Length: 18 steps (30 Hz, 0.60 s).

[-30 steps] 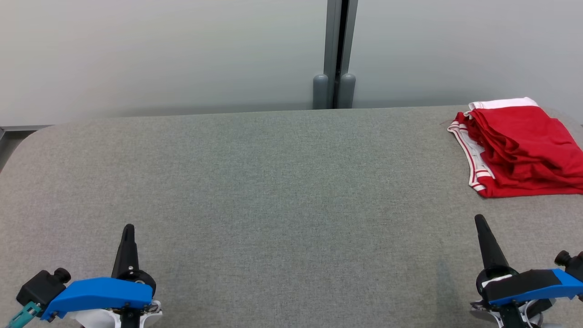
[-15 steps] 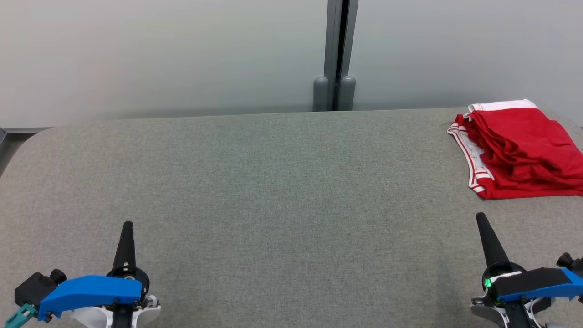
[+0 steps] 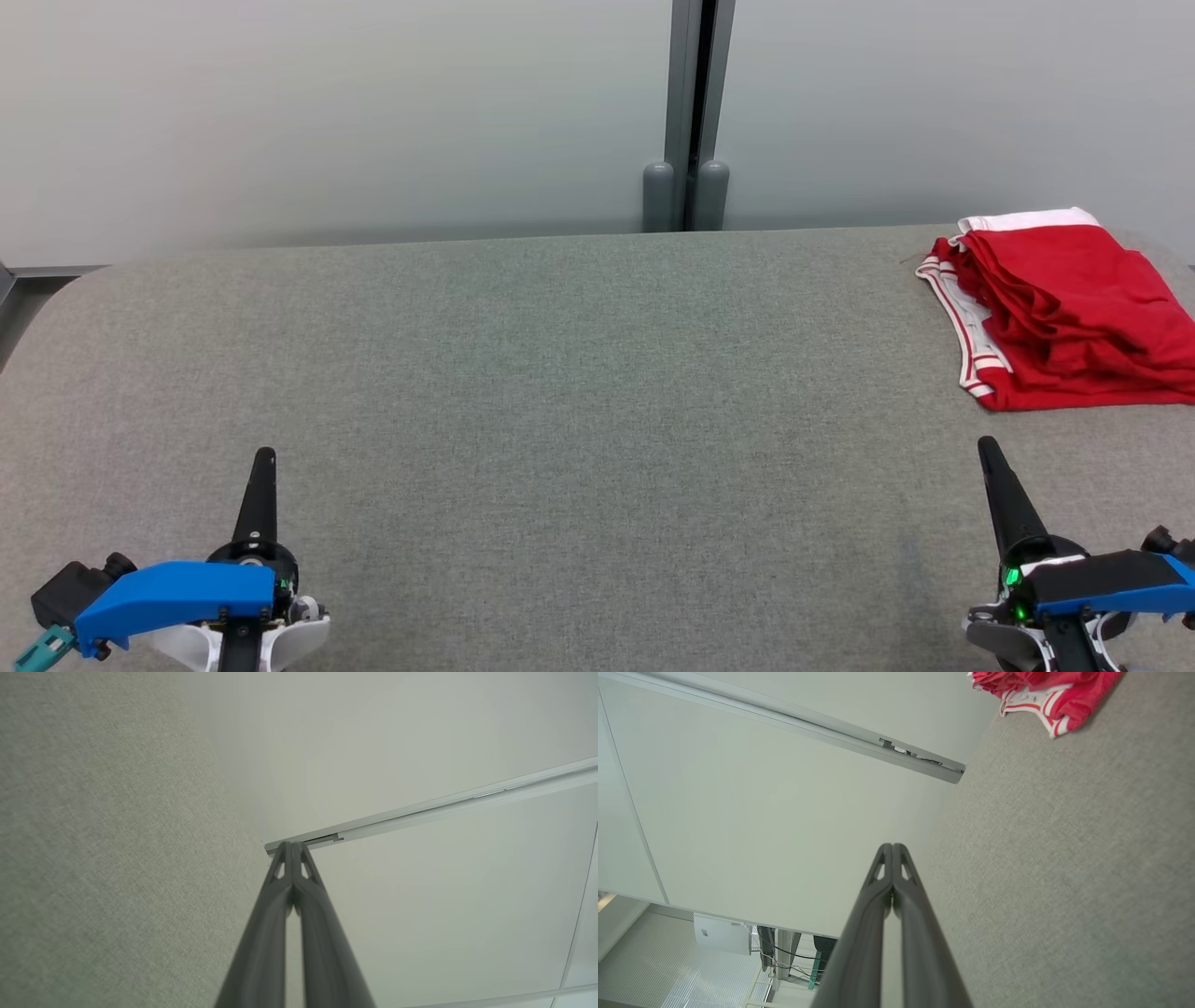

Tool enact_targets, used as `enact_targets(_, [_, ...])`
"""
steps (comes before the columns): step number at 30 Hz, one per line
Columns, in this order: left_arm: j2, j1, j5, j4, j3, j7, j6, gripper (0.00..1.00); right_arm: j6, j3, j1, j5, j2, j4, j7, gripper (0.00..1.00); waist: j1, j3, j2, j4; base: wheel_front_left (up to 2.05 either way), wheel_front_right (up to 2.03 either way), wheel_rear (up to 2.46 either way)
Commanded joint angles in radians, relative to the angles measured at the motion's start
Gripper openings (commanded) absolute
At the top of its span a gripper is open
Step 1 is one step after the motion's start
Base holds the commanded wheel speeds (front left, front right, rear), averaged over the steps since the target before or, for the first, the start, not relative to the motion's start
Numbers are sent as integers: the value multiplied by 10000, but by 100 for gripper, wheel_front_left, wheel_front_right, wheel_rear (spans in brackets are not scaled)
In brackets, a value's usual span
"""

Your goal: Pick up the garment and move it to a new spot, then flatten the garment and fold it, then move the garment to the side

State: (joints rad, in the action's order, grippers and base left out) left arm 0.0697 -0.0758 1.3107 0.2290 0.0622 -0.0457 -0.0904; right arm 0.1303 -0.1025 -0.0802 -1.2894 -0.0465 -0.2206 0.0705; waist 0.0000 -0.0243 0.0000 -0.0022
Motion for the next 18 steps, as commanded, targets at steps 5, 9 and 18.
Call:
enact_targets(5, [-7,-211,524,0,148,-145,-115,0,6,-44,-264,-573,-54,-13,99,0,0,26,0,3,0,0,0])
enact_targets(9, [-31,-231,833,22,188,-213,-168,0,6,-57,-252,-914,-54,-45,148,0,0,46,0,5,0,0,0])
enact_targets(18, [-84,-293,1513,70,313,-362,-251,0,6,-83,-292,-1635,-58,-104,252,0,0,92,0,10,0,0,0])
